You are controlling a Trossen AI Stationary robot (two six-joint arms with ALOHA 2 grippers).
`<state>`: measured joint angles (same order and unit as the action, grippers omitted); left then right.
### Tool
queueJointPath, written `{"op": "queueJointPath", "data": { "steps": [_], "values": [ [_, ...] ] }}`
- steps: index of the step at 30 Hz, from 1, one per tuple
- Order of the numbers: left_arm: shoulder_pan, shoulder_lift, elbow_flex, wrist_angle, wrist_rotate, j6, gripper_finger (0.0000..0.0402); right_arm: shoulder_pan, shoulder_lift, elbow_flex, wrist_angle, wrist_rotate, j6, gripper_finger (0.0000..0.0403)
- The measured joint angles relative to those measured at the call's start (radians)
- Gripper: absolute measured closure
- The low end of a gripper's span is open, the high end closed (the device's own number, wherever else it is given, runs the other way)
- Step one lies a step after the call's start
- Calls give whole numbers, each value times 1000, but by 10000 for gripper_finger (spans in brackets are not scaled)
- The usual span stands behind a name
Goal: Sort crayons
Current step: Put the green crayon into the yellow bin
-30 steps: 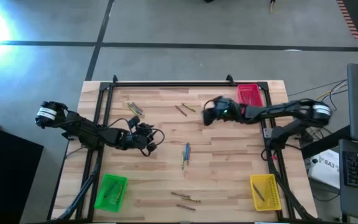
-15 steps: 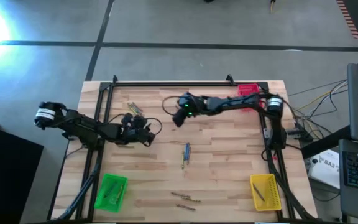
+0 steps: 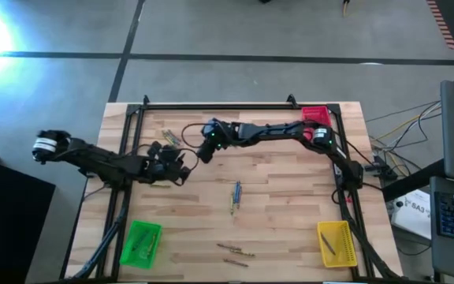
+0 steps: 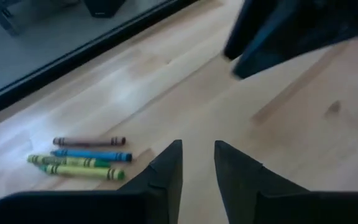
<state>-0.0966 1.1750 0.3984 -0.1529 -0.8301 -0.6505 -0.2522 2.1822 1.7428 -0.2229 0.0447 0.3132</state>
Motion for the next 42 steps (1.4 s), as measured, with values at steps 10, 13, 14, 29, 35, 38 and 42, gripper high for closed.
{"op": "queueJointPath", "data": {
  "steps": [10,13,14,29,35,38,42],
  "values": [
    [-1,-39,-156,179,124,-24,362,-35,-91,-3,-369,152,-156,280],
    [-1,-28,-175,260,157,9,363,-51,-96,-23,-377,171,-158,291],
    [-1,-25,-174,282,166,26,363,-57,-96,-31,-384,164,-157,295],
    [0,37,-169,470,220,201,363,-168,-96,-148,-391,110,-199,326],
    [0,82,-170,519,219,222,363,-183,-96,-165,-401,-16,-218,336],
    [0,101,-170,523,218,224,363,-182,-97,-173,-398,-19,-221,345],
    [0,127,-169,541,218,224,363,-183,-99,-190,-392,-20,-221,364]
  ]
}}
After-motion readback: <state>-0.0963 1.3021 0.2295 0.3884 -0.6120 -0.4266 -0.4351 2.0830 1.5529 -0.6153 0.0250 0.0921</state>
